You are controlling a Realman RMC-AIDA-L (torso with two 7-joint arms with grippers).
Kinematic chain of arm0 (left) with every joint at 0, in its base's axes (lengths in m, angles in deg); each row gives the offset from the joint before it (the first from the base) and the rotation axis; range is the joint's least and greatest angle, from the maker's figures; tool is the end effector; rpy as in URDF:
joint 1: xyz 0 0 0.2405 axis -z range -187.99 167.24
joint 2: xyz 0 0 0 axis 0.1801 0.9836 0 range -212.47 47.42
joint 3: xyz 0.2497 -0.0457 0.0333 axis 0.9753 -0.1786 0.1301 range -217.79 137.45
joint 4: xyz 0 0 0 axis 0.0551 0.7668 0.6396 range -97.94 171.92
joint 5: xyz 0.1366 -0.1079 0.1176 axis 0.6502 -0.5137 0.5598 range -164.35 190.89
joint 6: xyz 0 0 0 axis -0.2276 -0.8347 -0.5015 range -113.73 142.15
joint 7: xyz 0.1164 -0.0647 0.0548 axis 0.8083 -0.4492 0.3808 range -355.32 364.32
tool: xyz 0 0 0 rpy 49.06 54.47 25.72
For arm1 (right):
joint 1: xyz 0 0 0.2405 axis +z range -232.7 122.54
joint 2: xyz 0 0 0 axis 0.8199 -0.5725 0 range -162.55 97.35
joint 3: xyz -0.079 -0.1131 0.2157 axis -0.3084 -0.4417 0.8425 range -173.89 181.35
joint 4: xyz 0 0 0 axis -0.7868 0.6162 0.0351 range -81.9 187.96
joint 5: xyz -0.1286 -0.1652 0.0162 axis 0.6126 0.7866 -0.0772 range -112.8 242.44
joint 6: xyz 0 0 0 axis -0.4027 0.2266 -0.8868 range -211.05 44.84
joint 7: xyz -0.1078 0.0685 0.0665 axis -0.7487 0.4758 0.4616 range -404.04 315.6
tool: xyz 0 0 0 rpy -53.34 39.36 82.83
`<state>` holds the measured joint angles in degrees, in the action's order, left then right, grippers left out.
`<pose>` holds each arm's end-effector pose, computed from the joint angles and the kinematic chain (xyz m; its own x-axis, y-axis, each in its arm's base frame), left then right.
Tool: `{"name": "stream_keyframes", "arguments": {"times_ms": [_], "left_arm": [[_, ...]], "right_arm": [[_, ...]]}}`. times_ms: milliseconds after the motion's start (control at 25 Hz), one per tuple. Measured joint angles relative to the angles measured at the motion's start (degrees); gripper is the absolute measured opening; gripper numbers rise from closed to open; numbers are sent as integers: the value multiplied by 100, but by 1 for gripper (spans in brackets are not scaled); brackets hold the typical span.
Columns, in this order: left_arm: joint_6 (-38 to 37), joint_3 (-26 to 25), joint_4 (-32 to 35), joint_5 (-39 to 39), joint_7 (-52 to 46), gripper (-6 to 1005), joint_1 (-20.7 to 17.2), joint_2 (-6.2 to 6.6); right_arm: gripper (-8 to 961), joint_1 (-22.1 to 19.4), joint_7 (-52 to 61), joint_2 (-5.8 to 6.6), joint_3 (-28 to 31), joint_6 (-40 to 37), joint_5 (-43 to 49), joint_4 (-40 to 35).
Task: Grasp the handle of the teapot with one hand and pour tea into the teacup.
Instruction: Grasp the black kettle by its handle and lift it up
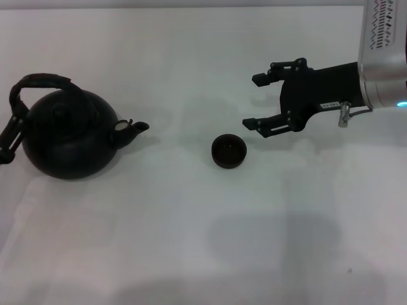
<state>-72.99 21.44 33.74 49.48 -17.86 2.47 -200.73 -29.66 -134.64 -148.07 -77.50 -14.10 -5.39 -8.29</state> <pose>-0.3709 0.2195 -0.0085 0.6290 0.0025 0.7774 0.7508 -0.2611 -0.6067 0.2111 0.3489 -0.0250 0.9908 -0.0738 -0.1131 -0.1027 -0.9558 -0.2755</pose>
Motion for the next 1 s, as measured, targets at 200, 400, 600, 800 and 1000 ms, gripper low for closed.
{"name": "stream_keyframes", "arguments": {"times_ms": [200, 400, 600, 800, 1000], "left_arm": [[1, 0, 5, 7, -129, 808, 3, 35], [2, 0, 62, 13, -263, 644, 5, 70], [29, 209, 113, 19, -628, 417, 61, 202], [207, 435, 304, 28, -781, 275, 58, 239], [250, 689, 488, 53, -697, 239, -20, 258]], "right_arm": [[868, -29, -78, 6, 2, -2, -97, 61], [868, -95, -84, 1, -23, 4, -145, 69], [867, -164, -136, -1, -47, 34, -293, 71], [867, -199, -159, -2, -53, 51, -370, 76], [867, -204, -169, -2, -60, 42, -396, 106]]}}
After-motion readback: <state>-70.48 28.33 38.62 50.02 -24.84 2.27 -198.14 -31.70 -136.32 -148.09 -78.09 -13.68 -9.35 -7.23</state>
